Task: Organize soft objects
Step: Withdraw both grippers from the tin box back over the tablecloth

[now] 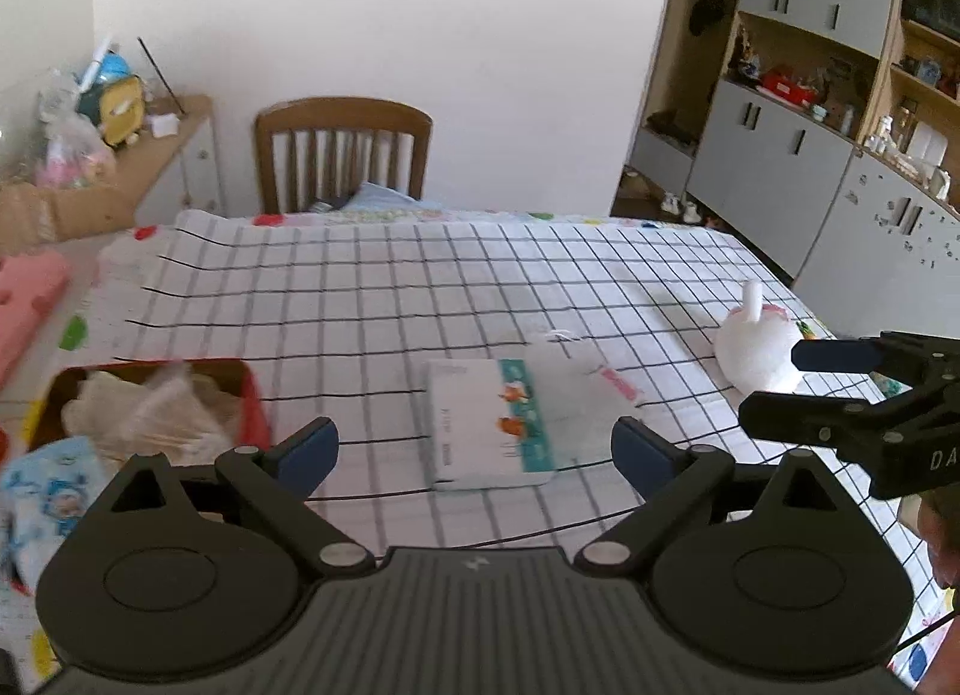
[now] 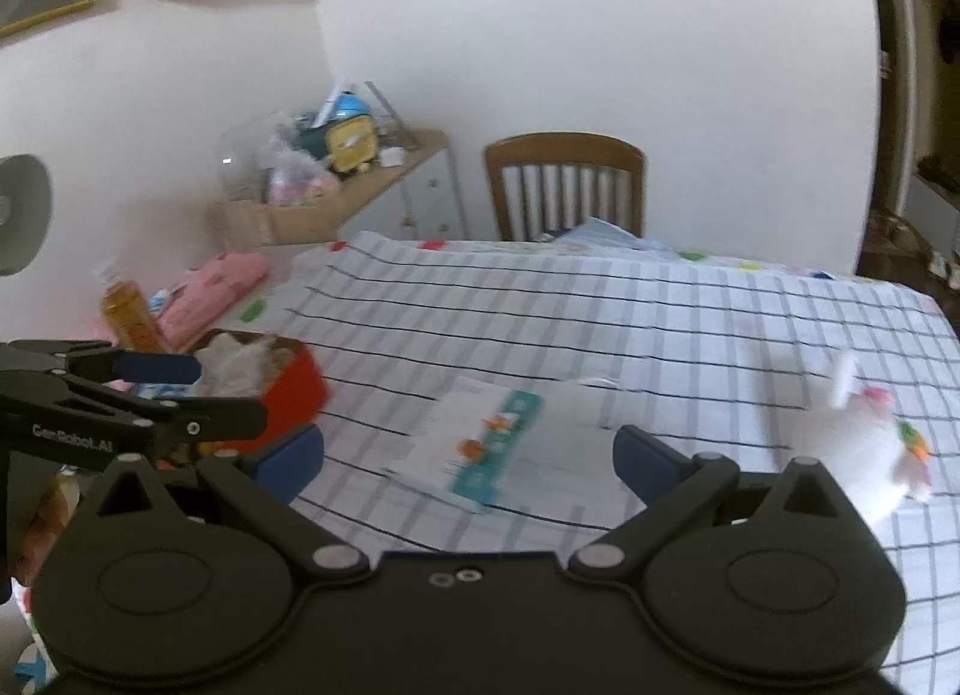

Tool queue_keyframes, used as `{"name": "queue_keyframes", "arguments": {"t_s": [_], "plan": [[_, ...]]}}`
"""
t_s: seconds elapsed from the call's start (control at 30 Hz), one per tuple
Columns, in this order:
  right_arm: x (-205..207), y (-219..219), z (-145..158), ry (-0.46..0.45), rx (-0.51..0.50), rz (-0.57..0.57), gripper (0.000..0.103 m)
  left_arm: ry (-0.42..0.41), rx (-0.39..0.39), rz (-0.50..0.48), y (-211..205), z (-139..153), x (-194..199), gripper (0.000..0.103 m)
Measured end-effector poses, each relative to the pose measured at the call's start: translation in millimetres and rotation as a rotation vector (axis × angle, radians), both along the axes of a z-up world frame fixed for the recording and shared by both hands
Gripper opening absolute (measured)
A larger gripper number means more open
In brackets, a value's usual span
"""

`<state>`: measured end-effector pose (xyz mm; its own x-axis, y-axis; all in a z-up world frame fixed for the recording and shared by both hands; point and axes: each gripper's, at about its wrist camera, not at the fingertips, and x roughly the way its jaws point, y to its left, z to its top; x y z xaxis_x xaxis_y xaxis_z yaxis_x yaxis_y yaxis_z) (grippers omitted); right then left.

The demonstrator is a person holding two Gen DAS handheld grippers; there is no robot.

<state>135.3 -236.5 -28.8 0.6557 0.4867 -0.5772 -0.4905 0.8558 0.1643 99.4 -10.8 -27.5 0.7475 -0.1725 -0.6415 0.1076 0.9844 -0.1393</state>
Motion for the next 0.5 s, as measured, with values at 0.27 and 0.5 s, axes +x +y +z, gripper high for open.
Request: {"name": "queue_keyframes", "arguments": {"t_s": [0.27,0.5], "plan": [[23.4,-34.5,-11.5,0.028,-0.03,-0.062,0.102,0.039,-0.074,-0.028,-26.0,-20.7,25.6,0.098],[53.1,-48.8,-26.2,0.074,-0.061,-0.076,0.098,0.042,-0.064,-0.056,-53.9,-35.0,43.4,0.098]]}}
